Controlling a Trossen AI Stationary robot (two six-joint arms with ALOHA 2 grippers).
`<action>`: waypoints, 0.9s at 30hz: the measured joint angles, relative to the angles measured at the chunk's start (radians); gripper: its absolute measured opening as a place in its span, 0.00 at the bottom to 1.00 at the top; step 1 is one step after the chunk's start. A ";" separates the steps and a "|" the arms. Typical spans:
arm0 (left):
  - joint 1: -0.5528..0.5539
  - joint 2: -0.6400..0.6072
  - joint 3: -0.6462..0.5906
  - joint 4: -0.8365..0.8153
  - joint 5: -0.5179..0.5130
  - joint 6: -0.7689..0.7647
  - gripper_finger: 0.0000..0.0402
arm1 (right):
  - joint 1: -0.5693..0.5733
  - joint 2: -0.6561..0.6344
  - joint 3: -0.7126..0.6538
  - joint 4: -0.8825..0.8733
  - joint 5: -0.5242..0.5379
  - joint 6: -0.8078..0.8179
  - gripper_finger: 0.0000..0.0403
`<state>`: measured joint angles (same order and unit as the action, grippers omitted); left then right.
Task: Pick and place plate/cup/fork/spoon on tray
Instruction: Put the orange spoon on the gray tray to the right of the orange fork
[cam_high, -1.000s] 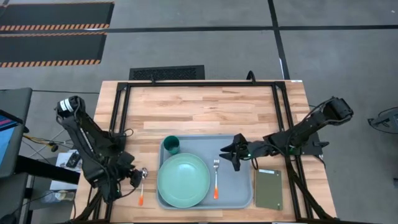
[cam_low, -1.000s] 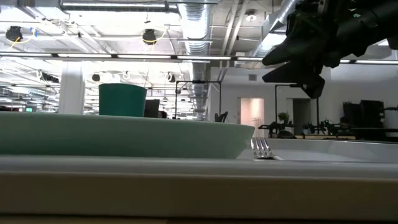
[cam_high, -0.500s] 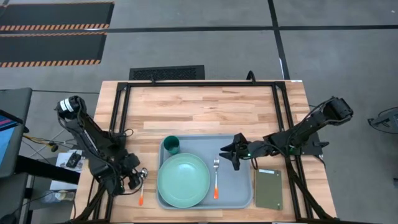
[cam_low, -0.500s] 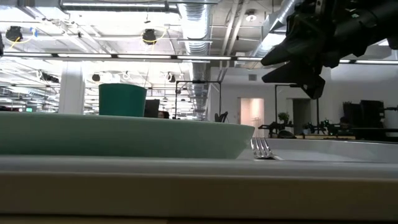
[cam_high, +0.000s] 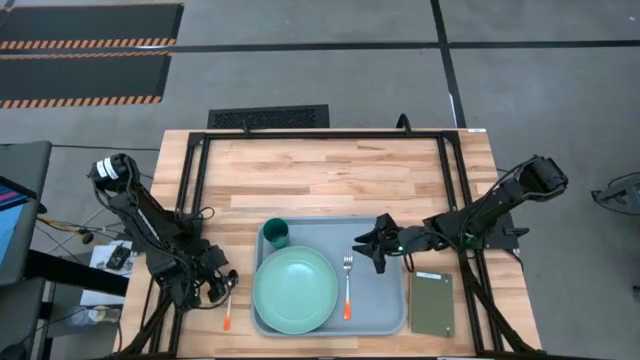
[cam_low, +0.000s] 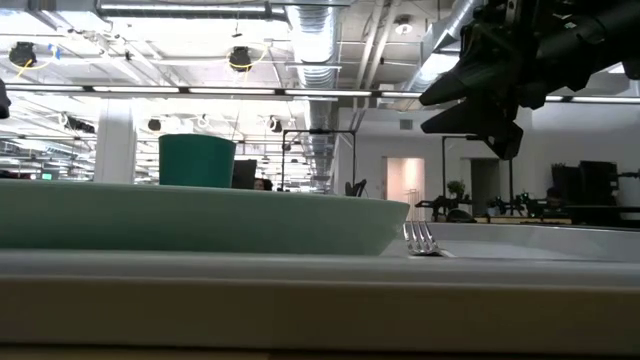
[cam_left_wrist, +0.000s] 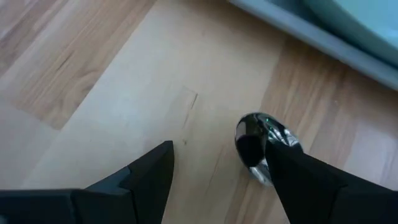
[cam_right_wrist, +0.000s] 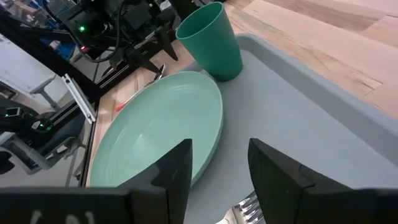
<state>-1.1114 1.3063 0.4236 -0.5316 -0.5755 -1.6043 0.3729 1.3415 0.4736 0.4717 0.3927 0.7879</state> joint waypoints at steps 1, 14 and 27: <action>0.000 0.000 -0.004 0.007 -0.008 -0.001 0.60 | 0.000 0.000 0.000 0.000 0.000 0.000 0.45; 0.003 0.000 -0.054 0.080 -0.055 -0.012 0.25 | 0.000 0.000 0.000 -0.001 0.000 -0.001 0.45; 0.003 0.002 -0.053 0.093 -0.113 -0.120 0.01 | 0.000 0.000 0.000 -0.001 0.002 -0.001 0.45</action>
<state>-1.1080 1.3079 0.3702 -0.4389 -0.6884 -1.7240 0.3729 1.3415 0.4736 0.4706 0.3948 0.7868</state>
